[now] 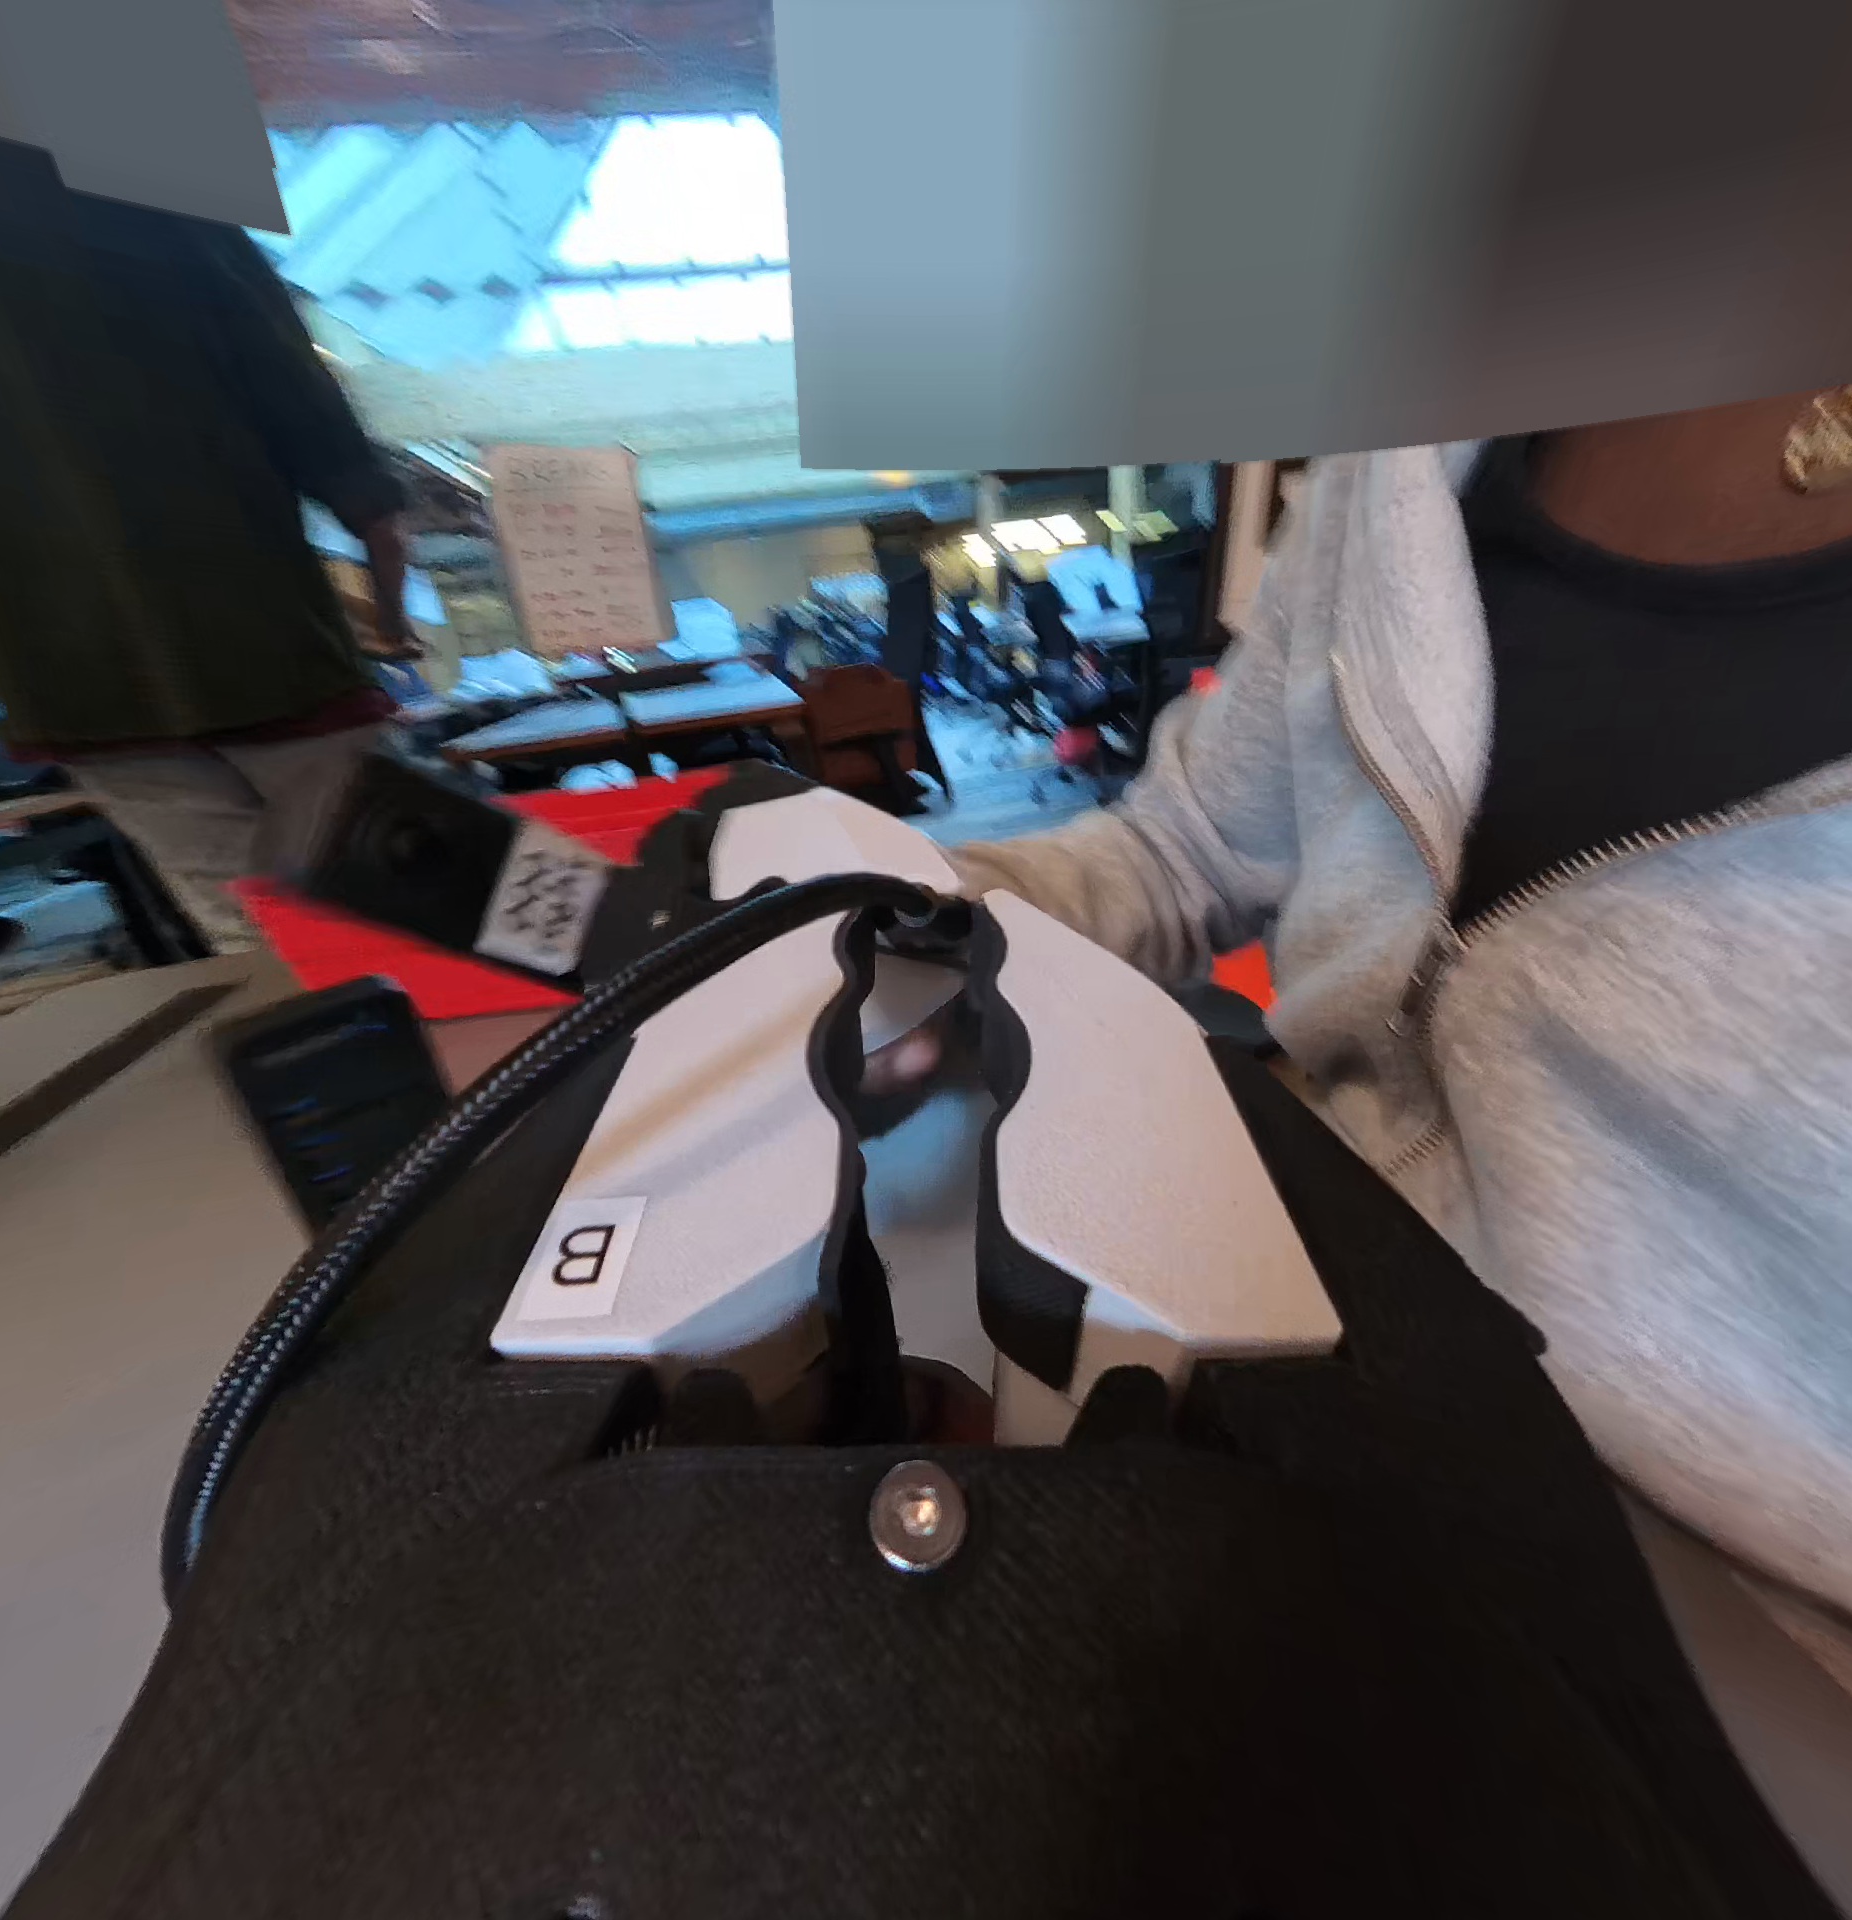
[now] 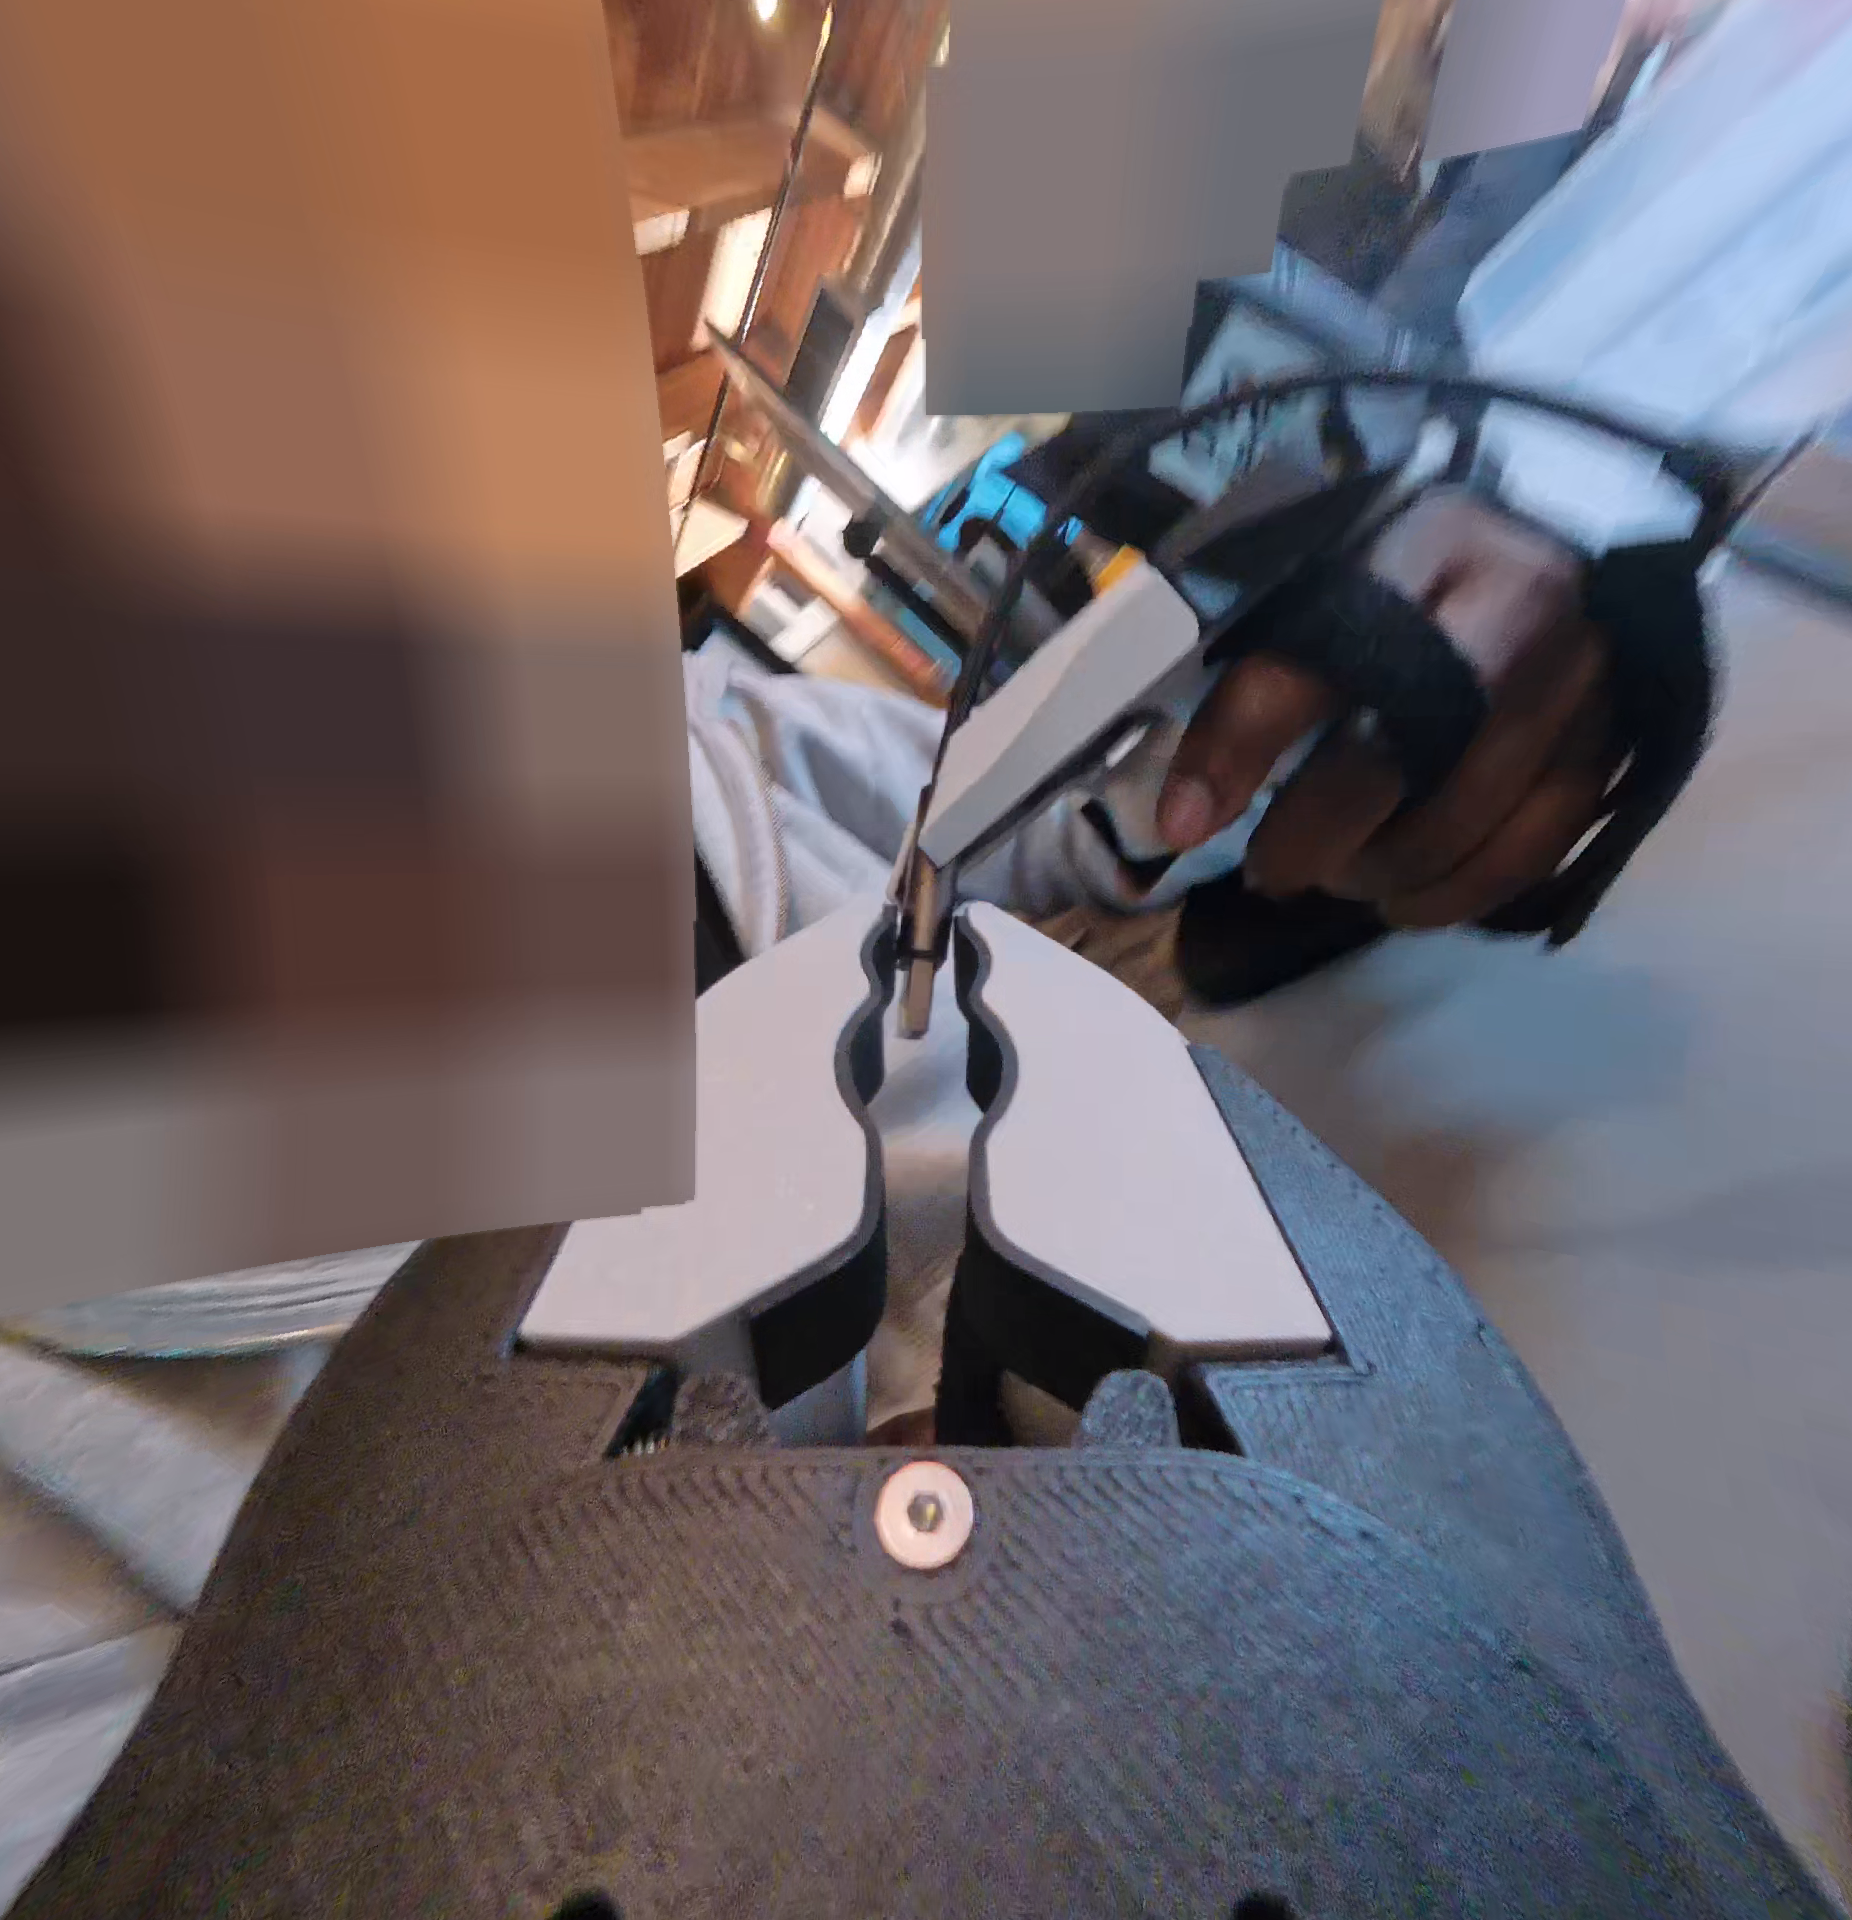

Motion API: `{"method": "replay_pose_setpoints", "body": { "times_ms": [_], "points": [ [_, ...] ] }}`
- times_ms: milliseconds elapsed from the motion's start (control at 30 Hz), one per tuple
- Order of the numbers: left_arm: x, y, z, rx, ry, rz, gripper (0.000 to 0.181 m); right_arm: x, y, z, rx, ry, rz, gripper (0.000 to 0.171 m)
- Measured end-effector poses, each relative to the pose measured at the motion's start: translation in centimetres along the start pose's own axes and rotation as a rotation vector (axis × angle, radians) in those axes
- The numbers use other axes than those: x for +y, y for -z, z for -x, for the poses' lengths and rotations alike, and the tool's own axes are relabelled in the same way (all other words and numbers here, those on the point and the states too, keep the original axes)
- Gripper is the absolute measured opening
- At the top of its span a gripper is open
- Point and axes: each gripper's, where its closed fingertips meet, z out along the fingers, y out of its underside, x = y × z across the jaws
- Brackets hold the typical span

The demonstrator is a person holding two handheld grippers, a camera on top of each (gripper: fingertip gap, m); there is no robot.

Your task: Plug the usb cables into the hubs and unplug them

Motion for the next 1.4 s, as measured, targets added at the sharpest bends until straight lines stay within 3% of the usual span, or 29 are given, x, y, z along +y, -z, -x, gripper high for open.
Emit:
{"method": "replay_pose_setpoints", "body": {
  "times_ms": [33, 100, 167, 233, 300, 567, 633, 1100, 1267, 1400],
  "points": [
    [-0.7, 0.2, 0.7, -0.043, 0.006, -0.045, 0.019, -1.0, 0.2, -0.2, 0.052, 0.100, -0.054, 0.020],
    [-2.5, 1.2, 2.3, -0.140, 0.027, -0.166, 0.022, -3.1, 0.8, -0.3, 0.216, 0.376, -0.160, 0.046],
    [-3.8, 2.2, 3.5, -0.214, 0.055, -0.267, 0.021, -4.9, 2.0, -0.4, 0.453, 0.695, -0.247, 0.055],
    [-4.4, 2.6, 4.1, -0.255, 0.063, -0.315, 0.017, -5.7, 2.7, -0.1, 0.652, 0.966, -0.275, 0.055],
    [-4.1, 2.5, 4.1, -0.264, 0.058, -0.297, 0.018, -5.8, 2.5, 0.3, 0.721, 1.077, -0.287, 0.050],
    [-3.0, 1.4, 3.7, -0.237, 0.070, -0.253, 0.018, -5.2, 1.5, 0.0, 0.647, 1.029, -0.275, 0.033],
    [-2.7, 1.3, 3.6, -0.233, 0.071, -0.240, 0.017, -5.0, 1.3, -0.2, 0.662, 1.051, -0.255, 0.017],
    [-1.0, 0.5, 2.9, -0.205, 0.082, -0.098, 0.030, -4.3, 1.6, -0.5, 0.558, 0.925, -0.209, 0.016],
    [-0.7, 0.7, 3.4, -0.218, 0.119, -0.084, 0.018, -4.3, 1.6, -0.7, 0.550, 0.909, -0.209, 0.016],
    [-0.7, 0.8, 3.6, -0.218, 0.156, -0.097, 0.020, -4.5, 1.9, -0.8, 0.593, 0.943, -0.204, 0.016]
  ]
}}
